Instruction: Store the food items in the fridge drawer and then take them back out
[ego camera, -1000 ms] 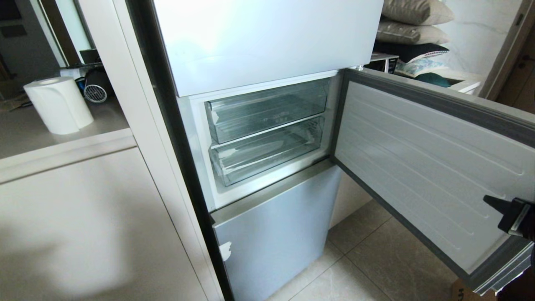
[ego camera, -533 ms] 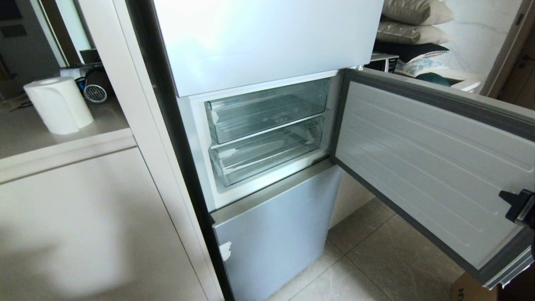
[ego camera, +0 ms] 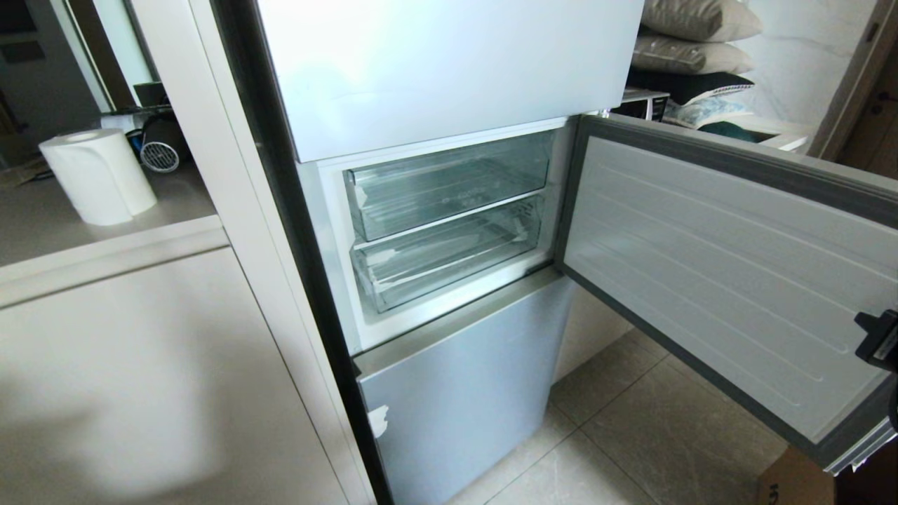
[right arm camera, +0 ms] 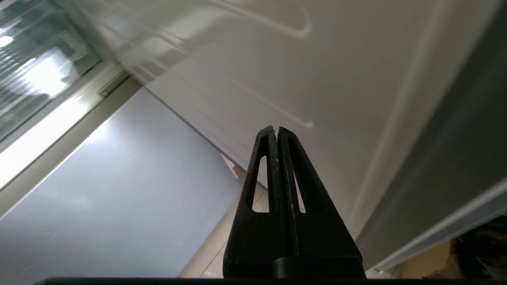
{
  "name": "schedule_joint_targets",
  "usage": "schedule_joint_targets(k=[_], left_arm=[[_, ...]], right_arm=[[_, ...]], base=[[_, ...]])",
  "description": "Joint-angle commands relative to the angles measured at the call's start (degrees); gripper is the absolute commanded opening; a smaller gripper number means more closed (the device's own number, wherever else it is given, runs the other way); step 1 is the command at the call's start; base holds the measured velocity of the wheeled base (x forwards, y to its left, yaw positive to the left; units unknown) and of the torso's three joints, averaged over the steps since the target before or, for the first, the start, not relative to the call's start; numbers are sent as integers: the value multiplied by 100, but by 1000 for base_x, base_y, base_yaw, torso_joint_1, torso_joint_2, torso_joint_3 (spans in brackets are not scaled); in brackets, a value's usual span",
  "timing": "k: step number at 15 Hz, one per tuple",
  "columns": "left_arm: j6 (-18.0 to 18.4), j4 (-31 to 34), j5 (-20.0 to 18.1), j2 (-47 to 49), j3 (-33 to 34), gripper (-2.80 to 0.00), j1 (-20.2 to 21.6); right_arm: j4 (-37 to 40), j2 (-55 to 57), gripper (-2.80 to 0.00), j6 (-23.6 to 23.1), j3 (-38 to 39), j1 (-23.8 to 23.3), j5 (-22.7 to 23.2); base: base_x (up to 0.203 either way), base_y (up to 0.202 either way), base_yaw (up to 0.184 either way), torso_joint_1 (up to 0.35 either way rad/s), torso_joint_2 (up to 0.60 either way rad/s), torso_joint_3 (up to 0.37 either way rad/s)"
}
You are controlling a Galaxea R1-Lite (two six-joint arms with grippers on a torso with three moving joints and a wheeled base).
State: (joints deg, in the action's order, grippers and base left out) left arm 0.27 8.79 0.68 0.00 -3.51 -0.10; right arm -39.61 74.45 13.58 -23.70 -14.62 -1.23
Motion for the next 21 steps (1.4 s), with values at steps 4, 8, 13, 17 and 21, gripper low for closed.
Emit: schedule_joint_targets(k=[4,8,13,17,21], left_arm=[[0,9,2,-9,-1,-280,1],[0,9,2,-9,-1,-280,1],[0,7,2,-9,-1,-280,1],[0,9,10,-9,-1,-280,1],[0,9,2,-9,-1,-280,1]], right_arm=[[-37,399,-280,50,-189,-724,18],[-38,234,-280,23,20,-758,61],[-30,-88,-280,-40,191,-753,360],[-36,-580,-280,-242,804,-729,704],[-39,-1573,-280,-1056,2033,-689,1765]], base=[[0,0,0,0,0,0],[0,0,0,0,0,0],[0,0,0,0,0,0],[0,0,0,0,0,0],[0,0,0,0,0,0]])
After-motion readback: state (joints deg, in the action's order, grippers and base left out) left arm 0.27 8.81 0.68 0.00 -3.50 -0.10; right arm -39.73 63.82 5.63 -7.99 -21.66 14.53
